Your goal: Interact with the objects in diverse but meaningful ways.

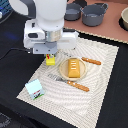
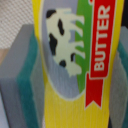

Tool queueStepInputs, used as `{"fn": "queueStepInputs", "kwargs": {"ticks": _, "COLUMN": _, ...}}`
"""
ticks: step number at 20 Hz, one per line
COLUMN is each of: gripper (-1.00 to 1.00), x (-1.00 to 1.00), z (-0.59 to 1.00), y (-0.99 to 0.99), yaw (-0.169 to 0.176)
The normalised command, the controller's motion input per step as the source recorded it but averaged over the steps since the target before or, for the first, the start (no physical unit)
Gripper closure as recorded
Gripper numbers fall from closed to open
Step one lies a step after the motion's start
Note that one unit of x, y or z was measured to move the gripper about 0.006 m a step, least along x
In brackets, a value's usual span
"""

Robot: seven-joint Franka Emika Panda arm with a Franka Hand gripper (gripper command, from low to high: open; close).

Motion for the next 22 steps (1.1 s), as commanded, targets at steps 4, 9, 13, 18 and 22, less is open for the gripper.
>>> {"fn": "queueStepInputs", "kwargs": {"ticks": 4, "gripper": 1.00, "x": -0.05, "z": -0.10, "y": 0.12, "yaw": -0.037}}
{"fn": "queueStepInputs", "kwargs": {"ticks": 9, "gripper": 1.00, "x": 0.00, "z": -0.12, "y": 0.13, "yaw": -0.022}}
{"fn": "queueStepInputs", "kwargs": {"ticks": 13, "gripper": 1.00, "x": -0.01, "z": -0.20, "y": 0.10, "yaw": -0.012}}
{"fn": "queueStepInputs", "kwargs": {"ticks": 18, "gripper": 1.00, "x": -0.10, "z": -0.25, "y": 0.08, "yaw": -0.004}}
{"fn": "queueStepInputs", "kwargs": {"ticks": 22, "gripper": 1.00, "x": -0.13, "z": -0.24, "y": 0.07, "yaw": -0.003}}
